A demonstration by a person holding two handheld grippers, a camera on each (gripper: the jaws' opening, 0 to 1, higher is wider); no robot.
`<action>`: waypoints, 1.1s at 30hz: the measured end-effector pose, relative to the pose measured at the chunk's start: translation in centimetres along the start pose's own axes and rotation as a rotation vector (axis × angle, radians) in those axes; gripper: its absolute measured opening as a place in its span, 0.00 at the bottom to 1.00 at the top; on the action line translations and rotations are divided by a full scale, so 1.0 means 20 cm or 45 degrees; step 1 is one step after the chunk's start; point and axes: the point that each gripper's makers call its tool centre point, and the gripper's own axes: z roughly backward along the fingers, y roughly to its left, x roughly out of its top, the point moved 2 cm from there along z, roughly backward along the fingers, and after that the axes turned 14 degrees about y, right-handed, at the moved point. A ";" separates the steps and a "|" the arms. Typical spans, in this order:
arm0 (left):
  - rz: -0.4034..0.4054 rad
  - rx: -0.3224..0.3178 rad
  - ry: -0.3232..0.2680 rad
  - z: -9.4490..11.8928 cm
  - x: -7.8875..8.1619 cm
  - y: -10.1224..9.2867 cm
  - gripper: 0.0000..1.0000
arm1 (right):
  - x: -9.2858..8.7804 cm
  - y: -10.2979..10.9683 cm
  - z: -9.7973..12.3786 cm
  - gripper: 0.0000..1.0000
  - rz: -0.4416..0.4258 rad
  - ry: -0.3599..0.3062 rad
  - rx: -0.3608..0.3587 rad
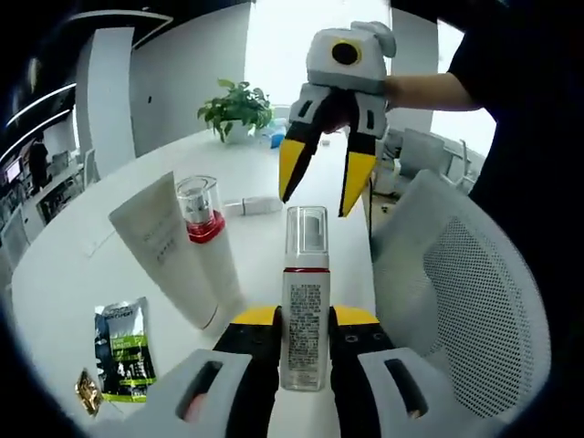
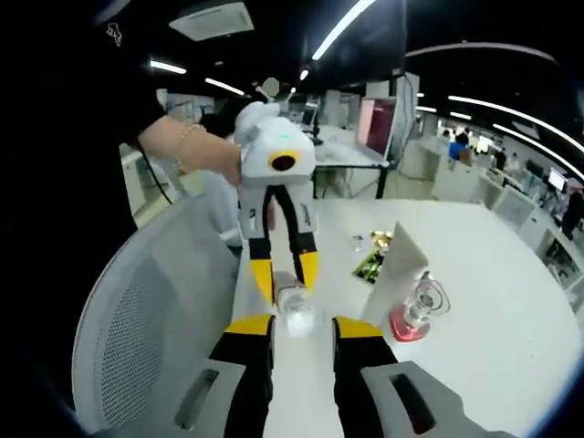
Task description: Arrange the skincare products in the storage area until every visible bottle or jar stands upright without overlapping.
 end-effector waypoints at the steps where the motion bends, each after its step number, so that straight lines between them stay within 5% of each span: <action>1: 0.000 0.001 -0.011 0.00 0.01 0.00 0.22 | 0.00 0.00 -0.01 0.18 0.006 0.007 0.008; 8: -0.001 -0.018 -0.075 0.02 0.05 -0.03 0.22 | 0.01 0.03 -0.03 0.13 0.041 0.020 0.086; 15: 0.047 0.000 -0.068 -0.04 -0.01 0.00 0.21 | -0.01 0.04 -0.06 0.10 0.062 0.119 0.055; 20: 0.147 0.006 -0.012 -0.15 -0.08 -0.01 0.21 | -0.05 0.04 -0.14 0.09 0.089 0.286 0.070; 26: 0.196 0.081 0.080 -0.24 -0.18 0.02 0.39 | -0.10 -0.03 -0.24 0.09 0.135 0.526 0.062; 33: 0.301 0.153 0.103 -0.25 -0.26 0.07 0.44 | -0.07 -0.16 -0.30 0.09 0.125 0.734 0.022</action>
